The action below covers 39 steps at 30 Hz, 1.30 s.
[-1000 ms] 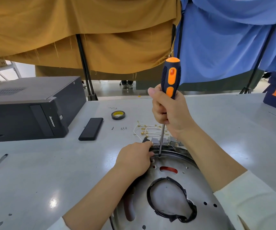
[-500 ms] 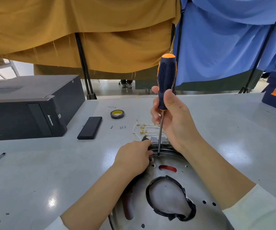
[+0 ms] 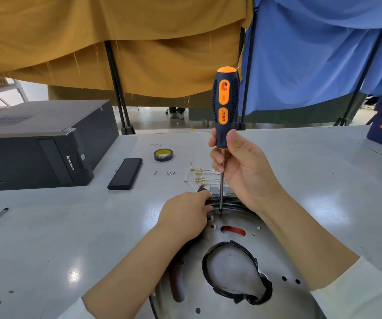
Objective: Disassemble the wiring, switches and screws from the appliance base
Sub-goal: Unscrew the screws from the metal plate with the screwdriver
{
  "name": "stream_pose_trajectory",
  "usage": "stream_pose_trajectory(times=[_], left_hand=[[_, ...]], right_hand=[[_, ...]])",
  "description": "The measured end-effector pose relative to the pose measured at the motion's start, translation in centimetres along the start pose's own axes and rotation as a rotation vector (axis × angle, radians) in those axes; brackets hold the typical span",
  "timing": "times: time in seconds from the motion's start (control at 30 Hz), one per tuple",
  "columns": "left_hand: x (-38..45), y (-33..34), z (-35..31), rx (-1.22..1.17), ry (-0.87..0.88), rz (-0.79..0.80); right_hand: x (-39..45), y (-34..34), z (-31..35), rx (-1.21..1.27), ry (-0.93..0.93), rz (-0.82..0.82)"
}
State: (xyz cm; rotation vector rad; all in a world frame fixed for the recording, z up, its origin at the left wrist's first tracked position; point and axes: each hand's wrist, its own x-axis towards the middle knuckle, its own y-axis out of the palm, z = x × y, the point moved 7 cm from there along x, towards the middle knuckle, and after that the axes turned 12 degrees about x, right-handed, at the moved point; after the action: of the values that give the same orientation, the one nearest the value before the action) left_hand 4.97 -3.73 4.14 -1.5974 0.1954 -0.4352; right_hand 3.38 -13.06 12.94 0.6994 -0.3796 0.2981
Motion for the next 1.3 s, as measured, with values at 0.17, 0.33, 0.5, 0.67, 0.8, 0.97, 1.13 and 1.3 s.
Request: stream_pose_trajectory(times=[0.17, 0.33, 0.5, 0.67, 0.8, 0.97, 1.13, 1.3], left_hand=[[0.0, 0.0, 0.0, -0.008, -0.002, -0.001], [0.0, 0.0, 0.0, 0.006, -0.008, 0.006], [-0.1, 0.0, 0.0, 0.015, -0.010, 0.010], [-0.1, -0.1, 0.0, 0.017, -0.006, -0.001], [0.0, -0.1, 0.0, 0.020, -0.004, -0.008], [-0.1, -0.1, 0.0, 0.018, -0.005, -0.009], [0.0, -0.1, 0.0, 0.018, -0.004, -0.010], [-0.1, 0.0, 0.1, 0.012, -0.005, -0.003]], right_hand=[[0.1, -0.3, 0.0, 0.003, 0.016, -0.059], [0.0, -0.4, 0.0, -0.036, -0.023, -0.047], [0.0, -0.4, -0.2, -0.050, -0.008, -0.041], [0.0, -0.4, -0.2, -0.097, -0.016, -0.065], [-0.1, -0.5, -0.2, -0.081, -0.032, -0.033], [0.1, -0.6, -0.5, -0.083, 0.001, -0.011], [0.2, -1.2, 0.1, -0.095, -0.037, -0.051], [0.3, -0.8, 0.0, -0.060, -0.040, -0.009]])
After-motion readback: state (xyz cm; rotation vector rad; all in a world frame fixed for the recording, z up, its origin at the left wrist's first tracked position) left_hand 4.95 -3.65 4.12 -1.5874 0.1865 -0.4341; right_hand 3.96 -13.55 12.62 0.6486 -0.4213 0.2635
